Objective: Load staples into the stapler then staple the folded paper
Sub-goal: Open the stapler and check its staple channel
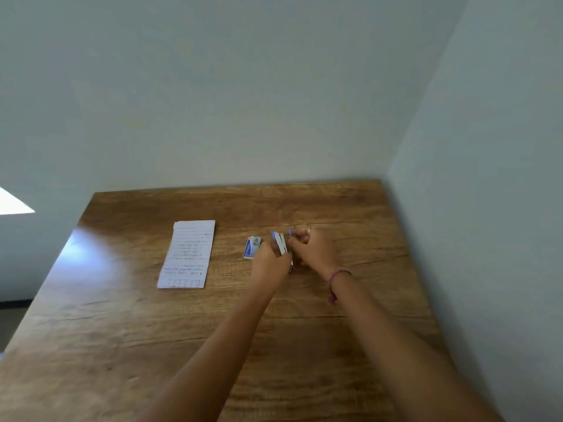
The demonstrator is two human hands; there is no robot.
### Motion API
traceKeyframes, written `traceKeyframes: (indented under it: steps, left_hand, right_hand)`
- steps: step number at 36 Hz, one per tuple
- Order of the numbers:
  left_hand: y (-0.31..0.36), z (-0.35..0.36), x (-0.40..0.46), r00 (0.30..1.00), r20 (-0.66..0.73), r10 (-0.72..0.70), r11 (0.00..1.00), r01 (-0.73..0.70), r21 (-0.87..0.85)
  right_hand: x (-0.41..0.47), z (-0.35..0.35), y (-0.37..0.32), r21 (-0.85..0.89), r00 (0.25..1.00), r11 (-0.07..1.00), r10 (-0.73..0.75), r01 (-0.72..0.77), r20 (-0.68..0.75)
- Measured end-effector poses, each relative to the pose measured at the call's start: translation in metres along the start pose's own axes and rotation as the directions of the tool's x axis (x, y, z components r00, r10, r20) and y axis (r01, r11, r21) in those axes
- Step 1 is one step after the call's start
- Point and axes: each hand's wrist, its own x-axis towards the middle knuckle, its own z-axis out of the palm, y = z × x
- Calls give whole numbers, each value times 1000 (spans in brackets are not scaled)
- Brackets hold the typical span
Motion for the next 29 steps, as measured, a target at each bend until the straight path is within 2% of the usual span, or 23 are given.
traceKeyframes:
  steps: [5,7,13,16,19,22,24,26,29]
  left_hand:
    - [-8,8,2,999,-20,-45,996,43,-76]
    - [-11,12,3,999,-20,-44,992,41,-121]
    - [-18,17,-1,998,-65,-20,966,3,-258]
    - [-23,20,0,996,-80,-26,960,3,-280]
    - [-24,18,5,1000,-6,0,948,-2,-317]
    - [-24,14,7,997,68,23,947,0,-321]
    - [-27,14,7,999,41,27,950,-13,-313]
    - [-30,14,5,1000,-21,11,946,-17,-323]
    - [-30,10,4,996,-59,-61,861,23,-508]
  right_hand:
    - [1,4,-11,-178,999,984,-13,5,-42]
    - [0,4,-12,-195,999,981,-13,5,-43]
    - [-8,4,3,66,997,998,10,-5,-73]
    - [-15,7,13,131,991,991,2,15,-132]
    - [-21,6,23,261,990,964,-22,59,-143]
    - [-27,4,30,399,997,915,-33,57,-66]
    - [-28,3,31,413,999,910,-20,29,-26]
    - [-30,0,31,382,999,924,20,0,-48]
    - [-35,-2,34,373,986,927,88,-28,-145]
